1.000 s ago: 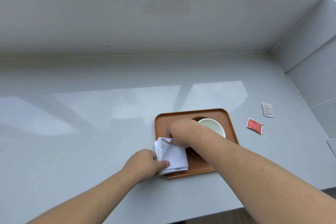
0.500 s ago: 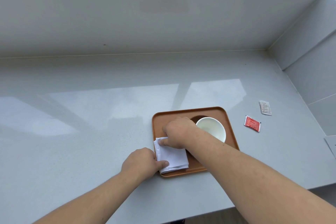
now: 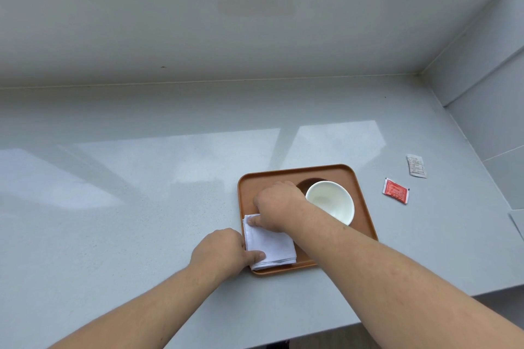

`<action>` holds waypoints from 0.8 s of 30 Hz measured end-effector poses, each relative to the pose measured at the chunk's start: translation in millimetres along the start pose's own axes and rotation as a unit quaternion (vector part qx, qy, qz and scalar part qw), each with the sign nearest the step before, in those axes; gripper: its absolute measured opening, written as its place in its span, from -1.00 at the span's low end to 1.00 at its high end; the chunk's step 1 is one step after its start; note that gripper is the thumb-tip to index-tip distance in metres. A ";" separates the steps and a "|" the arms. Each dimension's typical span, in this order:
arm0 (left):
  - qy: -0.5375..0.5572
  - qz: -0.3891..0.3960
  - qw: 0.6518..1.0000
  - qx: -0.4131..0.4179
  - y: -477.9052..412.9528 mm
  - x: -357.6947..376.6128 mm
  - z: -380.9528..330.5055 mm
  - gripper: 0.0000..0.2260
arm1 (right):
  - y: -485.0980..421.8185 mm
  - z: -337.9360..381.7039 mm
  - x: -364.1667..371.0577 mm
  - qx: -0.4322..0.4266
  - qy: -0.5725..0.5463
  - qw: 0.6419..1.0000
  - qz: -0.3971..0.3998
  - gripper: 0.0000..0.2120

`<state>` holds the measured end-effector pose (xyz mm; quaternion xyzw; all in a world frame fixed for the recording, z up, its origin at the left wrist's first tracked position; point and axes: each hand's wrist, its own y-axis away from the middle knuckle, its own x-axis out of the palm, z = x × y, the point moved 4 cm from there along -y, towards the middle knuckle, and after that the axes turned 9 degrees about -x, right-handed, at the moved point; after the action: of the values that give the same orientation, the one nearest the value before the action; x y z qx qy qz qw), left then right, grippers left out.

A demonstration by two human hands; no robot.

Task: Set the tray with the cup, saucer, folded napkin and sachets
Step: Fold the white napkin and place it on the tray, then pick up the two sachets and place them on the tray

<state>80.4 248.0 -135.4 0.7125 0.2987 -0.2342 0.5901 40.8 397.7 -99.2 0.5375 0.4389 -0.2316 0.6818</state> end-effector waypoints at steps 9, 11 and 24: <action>-0.015 0.011 1.000 0.016 1.0 -4.9 -1.8 -0.51 | 2.8 2.6 -2.9 -0.005 -0.002 1.000 -0.005 -0.57; -0.022 0.008 0.999 0.031 0.8 -12.4 -1.9 -0.51 | 5.9 3.3 -7.9 -0.007 -0.002 1.000 -0.024 -0.57; 0.001 -0.144 0.963 0.229 -1.4 -116.2 -111.2 -0.83 | 116.3 -90.4 -49.5 0.176 -0.088 0.929 -0.314 -0.84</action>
<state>-5.4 339.9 -35.1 0.7786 0.3370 -0.3779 0.3706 75.7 511.2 1.0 0.4611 0.4761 -0.5535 0.5043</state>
